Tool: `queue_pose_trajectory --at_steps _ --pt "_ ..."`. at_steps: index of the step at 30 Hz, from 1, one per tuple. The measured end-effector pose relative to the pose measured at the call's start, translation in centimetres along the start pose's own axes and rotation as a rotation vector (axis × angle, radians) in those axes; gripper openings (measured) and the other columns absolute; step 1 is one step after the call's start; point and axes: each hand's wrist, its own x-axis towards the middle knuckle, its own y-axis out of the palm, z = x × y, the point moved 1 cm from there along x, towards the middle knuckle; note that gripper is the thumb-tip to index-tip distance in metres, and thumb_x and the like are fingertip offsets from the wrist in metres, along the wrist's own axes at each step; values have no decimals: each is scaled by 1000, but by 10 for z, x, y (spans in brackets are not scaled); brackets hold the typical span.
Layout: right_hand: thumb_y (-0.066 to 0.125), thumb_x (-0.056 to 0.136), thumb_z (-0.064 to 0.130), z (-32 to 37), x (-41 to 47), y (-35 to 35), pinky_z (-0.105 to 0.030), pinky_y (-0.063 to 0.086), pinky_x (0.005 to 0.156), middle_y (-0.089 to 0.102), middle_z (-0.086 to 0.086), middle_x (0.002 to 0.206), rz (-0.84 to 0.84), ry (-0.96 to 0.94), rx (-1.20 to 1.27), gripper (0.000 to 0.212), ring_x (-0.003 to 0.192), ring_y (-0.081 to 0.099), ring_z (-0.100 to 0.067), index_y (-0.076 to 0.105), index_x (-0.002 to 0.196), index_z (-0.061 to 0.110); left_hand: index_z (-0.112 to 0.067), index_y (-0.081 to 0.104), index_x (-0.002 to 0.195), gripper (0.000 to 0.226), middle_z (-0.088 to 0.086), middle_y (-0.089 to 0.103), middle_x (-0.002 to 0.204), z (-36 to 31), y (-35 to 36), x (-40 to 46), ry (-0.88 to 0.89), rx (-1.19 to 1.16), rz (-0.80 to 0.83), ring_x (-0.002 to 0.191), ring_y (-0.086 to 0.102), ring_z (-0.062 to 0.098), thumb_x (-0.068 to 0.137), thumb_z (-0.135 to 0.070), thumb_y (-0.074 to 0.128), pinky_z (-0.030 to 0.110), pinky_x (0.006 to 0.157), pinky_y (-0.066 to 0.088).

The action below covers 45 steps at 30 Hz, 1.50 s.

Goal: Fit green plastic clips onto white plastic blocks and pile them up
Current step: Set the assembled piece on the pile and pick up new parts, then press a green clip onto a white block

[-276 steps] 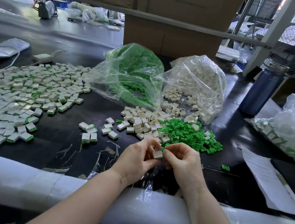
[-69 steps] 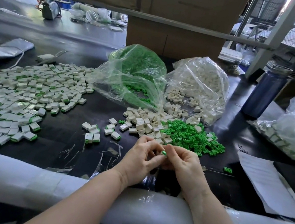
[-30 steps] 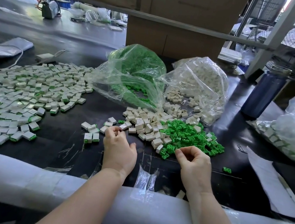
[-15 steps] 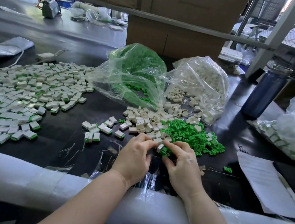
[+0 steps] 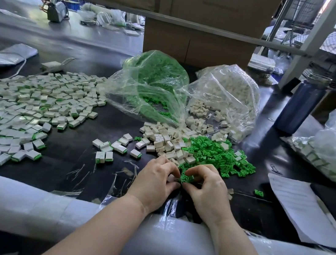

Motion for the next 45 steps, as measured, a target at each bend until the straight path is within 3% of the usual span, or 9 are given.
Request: queue_pose_trajectory --at_steps 6,10,13,17,23,27,32,38,45 --pt "75 72 8 -4 1 -1 -23 45 81 54 4 91 -49 32 -13 23 84 55 -14 63 91 14 -17 66 96 13 -5 58 98 -2 -2 -1 -44 -55 -27 94 54 12 83 -16 68 23 89 43" --pt "70 79 7 -7 1 0 -16 38 73 61 4 87 -66 74 -28 15 79 55 -12 64 88 16 -15 68 103 18 -4 65 101 -2 -3 -1 -67 -156 -73 89 56 6 85 -13 66 11 86 41" --pt "66 81 4 -9 1 0 -13 36 68 62 7 80 -94 92 -6 16 77 56 -12 62 82 19 -14 67 106 20 -2 67 101 -3 -5 -1 -89 -226 -98 89 60 5 89 -10 60 14 88 45" --pt "64 81 -1 -8 1 -2 -11 42 69 59 15 74 -127 85 120 23 72 56 -3 63 86 21 -12 68 103 22 -6 64 93 -5 -6 -2 -81 -335 -95 74 58 -10 91 -2 54 2 73 45" --pt "63 82 -3 -7 4 -5 -6 46 71 65 10 78 -140 105 320 21 75 60 -2 67 85 18 -18 68 96 15 -11 63 85 -5 -7 -2 -99 -403 -47 76 59 2 87 -8 62 13 77 50" --pt "64 83 -1 -6 3 -6 -11 48 71 65 7 77 -129 101 382 18 74 60 -4 64 81 17 -22 63 96 20 -11 64 82 -3 -7 -2 -151 -479 -16 78 62 3 84 -6 65 10 78 50" --pt "63 85 0 -4 3 -6 -17 51 73 66 5 78 -61 104 480 21 74 61 -5 65 82 20 -16 65 91 11 9 69 88 -2 -7 0 -209 -589 16 85 66 24 84 -7 66 34 84 55" --pt "68 79 -5 -4 1 -6 -17 53 61 66 0 69 -30 162 677 15 62 63 -5 64 79 10 -17 62 89 17 10 65 88 -1 -6 1 -230 -704 56 77 66 14 85 -1 62 23 76 56" --pt "66 80 -6 -4 2 -5 -16 52 64 69 5 72 -12 156 707 23 66 64 -1 69 82 16 -19 63 85 15 6 66 83 2 -3 2 -224 -708 70 77 65 15 84 -4 65 30 82 56"
